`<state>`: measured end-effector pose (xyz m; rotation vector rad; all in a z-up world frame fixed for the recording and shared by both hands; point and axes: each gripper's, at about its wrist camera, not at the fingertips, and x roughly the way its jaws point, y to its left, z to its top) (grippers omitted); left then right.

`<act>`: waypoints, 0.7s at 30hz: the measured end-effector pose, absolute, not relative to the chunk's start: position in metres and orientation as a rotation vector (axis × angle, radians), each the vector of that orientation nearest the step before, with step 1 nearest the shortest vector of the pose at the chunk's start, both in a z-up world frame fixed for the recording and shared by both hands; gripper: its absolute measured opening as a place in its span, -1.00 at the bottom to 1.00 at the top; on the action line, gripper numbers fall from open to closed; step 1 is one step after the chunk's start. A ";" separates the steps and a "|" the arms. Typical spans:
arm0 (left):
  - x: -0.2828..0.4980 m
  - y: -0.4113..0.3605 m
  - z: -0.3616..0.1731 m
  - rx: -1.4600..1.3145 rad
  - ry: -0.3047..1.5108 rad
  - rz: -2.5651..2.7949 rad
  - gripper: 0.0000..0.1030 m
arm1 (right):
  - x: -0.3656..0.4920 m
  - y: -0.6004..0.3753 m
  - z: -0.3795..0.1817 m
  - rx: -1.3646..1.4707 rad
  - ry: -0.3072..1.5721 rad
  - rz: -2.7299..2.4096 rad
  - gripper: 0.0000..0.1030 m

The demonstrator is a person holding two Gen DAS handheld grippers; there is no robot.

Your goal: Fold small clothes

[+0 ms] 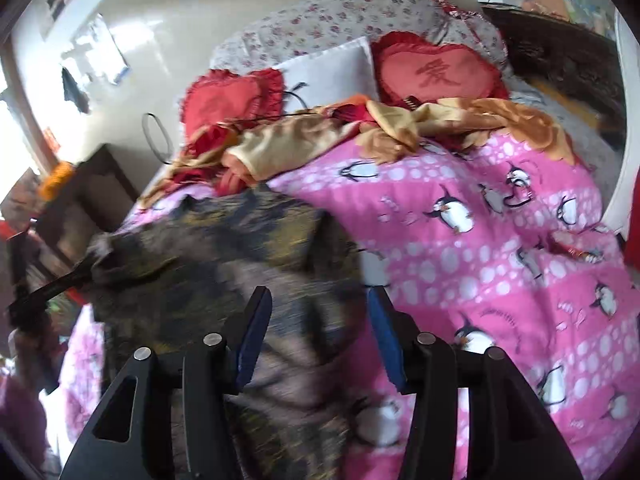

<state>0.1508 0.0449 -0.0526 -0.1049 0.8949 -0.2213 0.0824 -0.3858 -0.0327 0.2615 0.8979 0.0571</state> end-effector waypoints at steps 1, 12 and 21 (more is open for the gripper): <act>0.150 0.041 -0.058 -0.091 0.911 -0.234 -0.81 | 0.088 -0.385 -0.040 0.266 0.930 0.056 -0.09; 0.157 0.049 -0.044 -0.161 0.891 -0.214 -0.11 | 0.115 -0.387 -0.046 0.235 0.877 -0.026 -1.00; 0.145 0.045 -0.047 -0.088 0.890 -0.230 0.20 | 0.112 -0.410 -0.049 0.252 0.922 -0.141 -0.48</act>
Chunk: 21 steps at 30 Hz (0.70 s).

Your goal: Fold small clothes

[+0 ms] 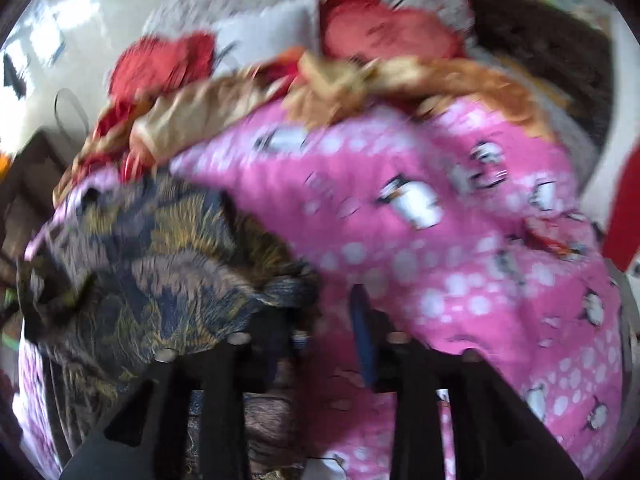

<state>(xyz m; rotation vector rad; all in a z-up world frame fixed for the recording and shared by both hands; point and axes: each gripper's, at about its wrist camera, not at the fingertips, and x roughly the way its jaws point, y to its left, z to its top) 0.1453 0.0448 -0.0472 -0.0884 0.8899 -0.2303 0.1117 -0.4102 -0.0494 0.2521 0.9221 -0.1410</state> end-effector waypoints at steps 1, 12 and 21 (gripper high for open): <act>0.144 0.044 -0.048 -0.069 0.886 -0.227 0.22 | 0.108 -0.405 -0.042 0.270 0.902 -0.107 -0.48; 0.178 0.064 -0.058 -0.096 0.935 -0.143 0.29 | 0.150 -0.186 -0.019 0.048 0.886 0.587 -0.39; 0.220 0.073 -0.084 -0.119 1.012 -0.099 0.29 | 0.185 -0.118 -0.078 -0.003 1.008 0.682 -1.00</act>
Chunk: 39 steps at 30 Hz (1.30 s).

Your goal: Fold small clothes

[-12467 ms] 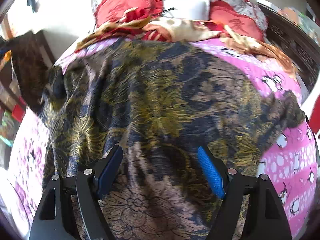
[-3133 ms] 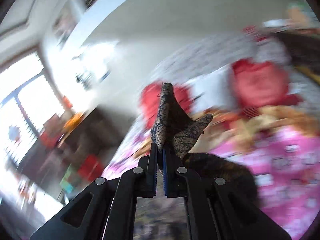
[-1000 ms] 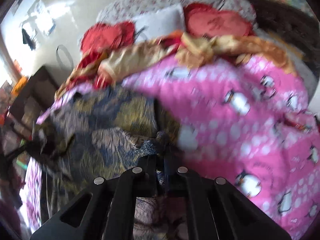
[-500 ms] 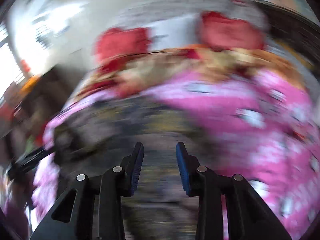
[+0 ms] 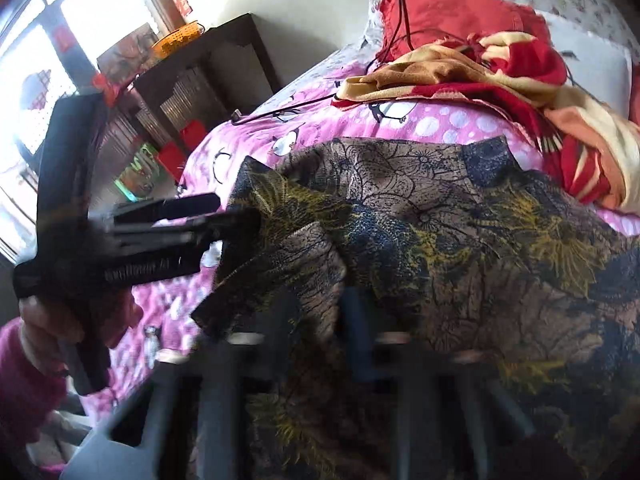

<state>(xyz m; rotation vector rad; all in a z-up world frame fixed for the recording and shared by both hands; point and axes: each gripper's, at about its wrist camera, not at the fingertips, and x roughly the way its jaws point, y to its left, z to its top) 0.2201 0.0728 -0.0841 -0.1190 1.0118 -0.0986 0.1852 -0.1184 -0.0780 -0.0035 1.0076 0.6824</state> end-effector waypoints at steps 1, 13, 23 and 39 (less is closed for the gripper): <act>0.222 0.074 -0.085 -0.125 1.012 -0.107 0.29 | 0.182 -0.122 -0.075 0.023 0.999 0.715 -1.00; 0.206 0.105 -0.059 -0.243 0.968 -0.145 0.29 | 0.184 -0.083 -0.080 0.028 0.948 0.791 -1.00; 0.174 0.074 -0.058 -0.185 0.951 -0.228 0.29 | 0.174 -0.187 -0.061 0.137 0.940 0.519 -0.40; 0.175 0.032 -0.087 0.005 0.996 -0.165 0.29 | 0.186 -0.360 -0.050 0.022 0.942 0.014 -0.96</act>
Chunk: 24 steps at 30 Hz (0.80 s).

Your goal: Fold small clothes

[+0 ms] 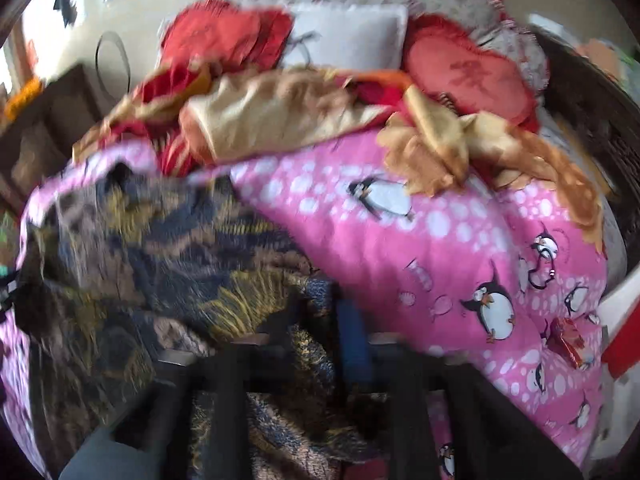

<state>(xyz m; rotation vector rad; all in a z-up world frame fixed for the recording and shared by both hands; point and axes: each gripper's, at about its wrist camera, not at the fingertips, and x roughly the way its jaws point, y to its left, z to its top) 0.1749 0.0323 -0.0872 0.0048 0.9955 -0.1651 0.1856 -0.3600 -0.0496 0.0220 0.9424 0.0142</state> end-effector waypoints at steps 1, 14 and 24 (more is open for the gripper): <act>0.176 0.032 -0.090 0.008 1.003 -0.158 0.29 | 0.184 -0.361 -0.047 0.034 0.926 0.010 -1.00; 0.183 0.027 -0.106 0.023 1.021 -0.125 0.29 | 0.146 -0.380 -0.030 0.214 0.819 -0.057 -0.63; 0.191 0.017 -0.109 0.037 1.031 -0.125 0.29 | 0.129 -0.369 -0.079 0.120 0.933 0.001 -0.65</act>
